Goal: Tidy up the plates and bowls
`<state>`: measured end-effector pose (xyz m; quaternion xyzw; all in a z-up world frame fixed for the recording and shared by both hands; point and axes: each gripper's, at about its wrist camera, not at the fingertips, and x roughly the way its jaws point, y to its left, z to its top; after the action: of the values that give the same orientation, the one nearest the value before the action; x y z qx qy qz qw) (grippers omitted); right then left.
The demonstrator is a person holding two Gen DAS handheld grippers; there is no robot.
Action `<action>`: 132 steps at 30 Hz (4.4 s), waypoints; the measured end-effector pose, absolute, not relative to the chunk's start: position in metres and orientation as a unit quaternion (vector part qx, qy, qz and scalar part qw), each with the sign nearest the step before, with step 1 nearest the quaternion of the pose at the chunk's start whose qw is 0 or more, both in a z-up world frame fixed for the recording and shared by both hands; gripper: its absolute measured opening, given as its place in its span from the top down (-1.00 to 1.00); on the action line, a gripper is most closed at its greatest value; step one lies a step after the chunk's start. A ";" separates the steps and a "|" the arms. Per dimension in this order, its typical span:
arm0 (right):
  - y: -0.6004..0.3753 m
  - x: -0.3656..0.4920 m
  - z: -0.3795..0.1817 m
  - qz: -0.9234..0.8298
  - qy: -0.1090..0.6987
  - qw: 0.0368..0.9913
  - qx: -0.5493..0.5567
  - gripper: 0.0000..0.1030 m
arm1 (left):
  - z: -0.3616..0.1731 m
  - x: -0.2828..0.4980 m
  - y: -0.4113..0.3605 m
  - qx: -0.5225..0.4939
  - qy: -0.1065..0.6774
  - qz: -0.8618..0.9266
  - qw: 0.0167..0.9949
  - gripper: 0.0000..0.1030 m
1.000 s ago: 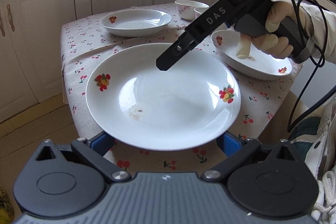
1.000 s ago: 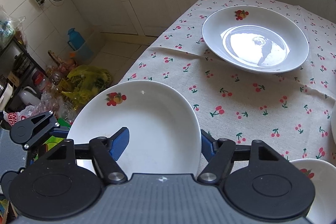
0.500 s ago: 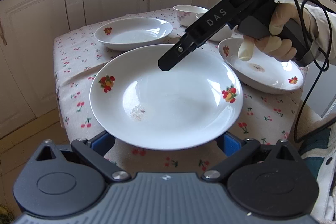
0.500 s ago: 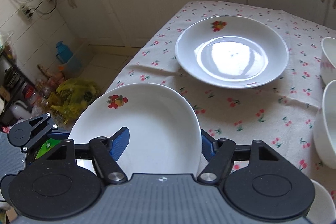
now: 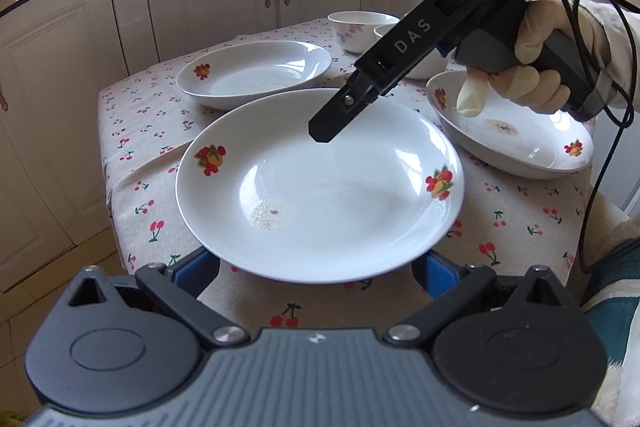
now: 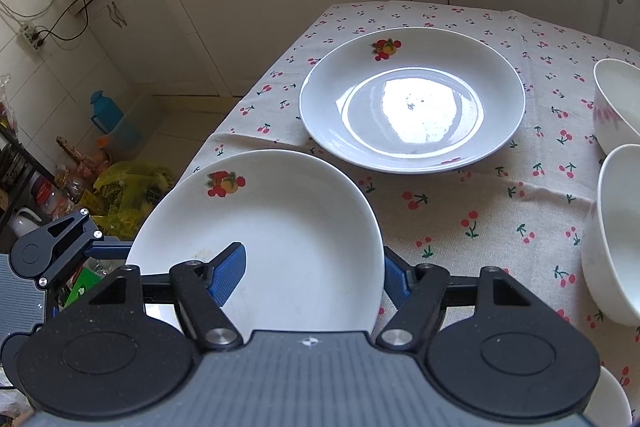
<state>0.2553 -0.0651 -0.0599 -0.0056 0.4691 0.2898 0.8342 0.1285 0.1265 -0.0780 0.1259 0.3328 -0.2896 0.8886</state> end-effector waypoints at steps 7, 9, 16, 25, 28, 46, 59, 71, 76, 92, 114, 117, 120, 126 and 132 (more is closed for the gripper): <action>-0.058 0.248 -0.056 0.292 0.457 0.840 -0.026 -0.87 | -0.076 0.122 0.127 0.120 0.330 -0.283 0.893 -0.97; -0.058 0.243 -0.051 0.287 0.447 0.846 -0.036 -0.97 | -0.075 0.121 0.128 0.117 0.332 -0.276 0.894 -0.97; -0.071 0.217 -0.025 0.288 0.410 0.864 -0.060 -1.00 | -0.061 0.102 0.133 0.094 0.329 -0.253 0.905 -0.97; -0.116 0.165 -0.006 0.266 0.364 0.891 -0.058 -1.00 | -0.040 0.067 0.103 0.064 0.317 -0.237 0.916 -0.99; -0.137 0.150 -0.007 0.249 0.359 0.898 -0.049 -1.00 | -0.039 0.059 0.088 0.049 0.317 -0.244 0.915 -0.99; -0.230 0.099 -0.036 0.154 0.363 0.918 -0.033 -1.00 | -0.072 0.061 -0.012 0.105 0.347 -0.297 0.883 -0.99; -0.245 0.112 -0.050 0.162 0.387 0.908 -0.016 -1.00 | -0.085 0.078 -0.033 0.123 0.350 -0.329 0.868 -0.99; -0.239 0.131 -0.057 0.183 0.401 0.897 -0.019 -1.00 | -0.086 0.086 -0.034 0.115 0.346 -0.327 0.872 -1.00; -0.240 0.138 -0.060 0.188 0.405 0.894 -0.020 -1.00 | -0.088 0.085 -0.032 0.113 0.339 -0.328 0.874 -1.00; -0.250 0.174 -0.065 0.247 0.423 0.872 0.028 -0.69 | -0.087 0.082 -0.033 0.126 0.322 -0.337 0.875 -1.00; -0.256 0.197 -0.065 0.274 0.475 0.834 0.059 -0.51 | -0.086 0.085 -0.037 0.147 0.314 -0.354 0.869 -0.98; -0.255 0.197 -0.065 0.272 0.475 0.835 0.057 -0.51 | -0.086 0.085 -0.037 0.148 0.314 -0.354 0.869 -0.98; -0.254 0.197 -0.064 0.269 0.475 0.836 0.056 -0.51 | -0.085 0.086 -0.036 0.147 0.314 -0.354 0.868 -0.98; -0.254 0.194 -0.061 0.266 0.471 0.839 0.052 -0.52 | -0.082 0.085 -0.036 0.150 0.312 -0.356 0.868 -0.98; -0.252 0.191 -0.052 0.265 0.465 0.843 0.046 -0.52 | -0.075 0.084 -0.032 0.147 0.308 -0.357 0.870 -0.98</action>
<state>0.1910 -0.2520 -0.0522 0.0463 0.4650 0.2649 0.8435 0.0839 -0.0323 -0.0751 0.1468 0.3076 -0.3573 0.8696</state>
